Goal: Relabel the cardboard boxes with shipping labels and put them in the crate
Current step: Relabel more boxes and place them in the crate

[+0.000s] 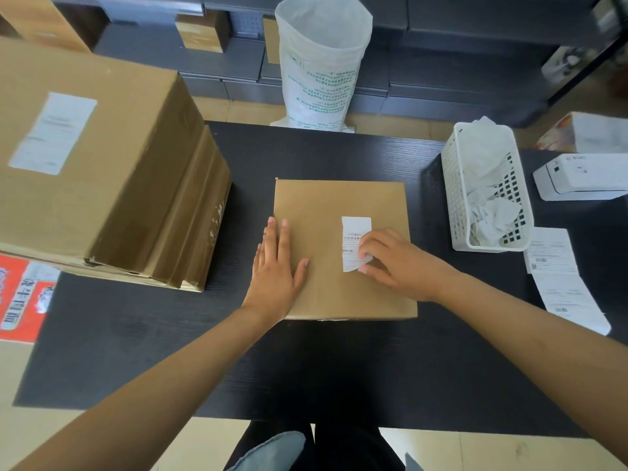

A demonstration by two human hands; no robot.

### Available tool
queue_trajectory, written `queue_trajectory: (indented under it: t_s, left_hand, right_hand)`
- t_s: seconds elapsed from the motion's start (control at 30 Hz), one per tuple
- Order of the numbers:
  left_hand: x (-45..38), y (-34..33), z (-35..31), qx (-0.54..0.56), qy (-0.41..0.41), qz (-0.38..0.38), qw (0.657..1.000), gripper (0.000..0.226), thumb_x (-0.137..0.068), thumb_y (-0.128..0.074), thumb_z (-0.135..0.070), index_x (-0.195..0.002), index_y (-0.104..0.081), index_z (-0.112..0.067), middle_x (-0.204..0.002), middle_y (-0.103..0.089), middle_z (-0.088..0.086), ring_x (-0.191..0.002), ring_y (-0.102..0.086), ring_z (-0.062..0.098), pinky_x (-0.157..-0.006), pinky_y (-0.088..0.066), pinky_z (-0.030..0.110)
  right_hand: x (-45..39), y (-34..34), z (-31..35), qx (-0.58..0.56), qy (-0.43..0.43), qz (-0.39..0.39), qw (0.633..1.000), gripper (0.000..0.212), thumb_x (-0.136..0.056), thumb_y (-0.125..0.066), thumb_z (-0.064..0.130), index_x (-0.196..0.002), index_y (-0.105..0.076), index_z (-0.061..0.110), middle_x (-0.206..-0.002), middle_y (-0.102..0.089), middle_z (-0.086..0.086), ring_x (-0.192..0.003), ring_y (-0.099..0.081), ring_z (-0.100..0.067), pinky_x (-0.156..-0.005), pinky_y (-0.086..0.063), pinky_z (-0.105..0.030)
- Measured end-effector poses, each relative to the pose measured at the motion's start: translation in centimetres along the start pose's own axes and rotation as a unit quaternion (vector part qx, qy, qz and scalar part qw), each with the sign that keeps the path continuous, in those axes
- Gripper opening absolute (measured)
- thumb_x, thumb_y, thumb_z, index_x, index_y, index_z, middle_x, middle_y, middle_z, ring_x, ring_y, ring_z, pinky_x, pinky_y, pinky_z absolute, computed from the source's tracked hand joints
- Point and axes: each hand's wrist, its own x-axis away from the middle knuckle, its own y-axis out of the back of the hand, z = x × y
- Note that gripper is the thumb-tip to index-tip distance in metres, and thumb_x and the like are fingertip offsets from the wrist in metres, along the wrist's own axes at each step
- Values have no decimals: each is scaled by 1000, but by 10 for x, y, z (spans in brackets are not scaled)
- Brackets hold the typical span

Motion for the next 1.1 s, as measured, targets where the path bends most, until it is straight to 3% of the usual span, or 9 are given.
queue_trajectory:
  t_s: [0.13,0.27,0.47,0.53,0.63,0.73,0.9,1.03,1.1]
  left_hand:
    - [-1,1,-1,17,-24,10,1000,64,-101,-35,-37,-153,-3,-19,-159,19,3,-147,12,21,-118,-2,35]
    - [-2,1,1,10,-31,17,999,63,-102,-33,-37,-153,-2,-18,-158,22,3,-146,17,21,-117,2,30]
    - [-5,-2,-2,7,-21,20,1000,62,-102,-31,-36,-153,-2,-15,-157,23,8,-146,17,25,-115,5,29]
    - [-5,-5,-6,-11,-22,20,999,61,-103,-30,-35,-153,-3,-14,-157,22,13,-146,15,30,-115,5,30]
    - [-5,-12,-7,-67,-50,22,996,61,-103,-26,-36,-153,2,-15,-155,23,19,-145,15,34,-114,8,30]
    - [-6,-13,-6,-64,-56,33,996,61,-102,-25,-37,-153,3,-18,-155,24,18,-145,17,33,-112,10,28]
    - [-8,-13,-7,-27,-44,46,998,60,-102,-26,-39,-153,3,-23,-154,31,7,-144,23,25,-110,10,28]
    - [-8,-12,-10,-23,-35,56,998,60,-102,-27,-37,-153,2,-22,-154,31,8,-144,24,26,-111,8,28]
    - [-8,-12,-11,-37,-37,68,996,60,-103,-27,-36,-153,2,-20,-154,30,11,-144,24,28,-113,5,30]
  right_hand:
    - [-1,-3,1,71,47,-38,996,21,-95,-57,25,-105,-63,8,-121,-55,-4,-118,-47,-22,-91,-36,-21]
    - [-5,-8,1,92,38,-52,994,13,-97,-52,12,-99,-63,6,-120,-56,-6,-111,-49,-26,-92,-41,-25]
    - [-13,-2,3,14,-27,-77,997,13,-97,-45,4,-92,-56,8,-120,-54,-3,-110,-43,-22,-91,-29,-20]
    - [-16,3,2,-31,-67,-73,995,13,-97,-43,5,-93,-55,7,-116,-57,-3,-109,-46,-23,-90,-36,-26]
    - [-15,12,0,-100,-157,-84,979,16,-101,-37,18,-98,-52,16,-104,-62,-3,-92,-57,-21,-76,-46,-33]
    - [-12,12,-1,-132,-179,-109,969,12,-102,-39,21,-96,-50,20,-108,-64,-3,-93,-58,-21,-78,-48,-35]
    - [-18,16,-7,-229,-232,-191,926,9,-100,-46,15,-97,-53,11,-98,-64,-8,-91,-62,-27,-77,-51,-37]
    - [-25,18,-11,-341,-270,-265,860,8,-100,-45,11,-97,-52,9,-108,-59,-9,-101,-61,-22,-72,-56,-21]
    - [-27,18,-13,-373,-285,-283,836,7,-100,-45,12,-97,-51,10,-110,-57,-8,-102,-60,-21,-72,-56,-21]
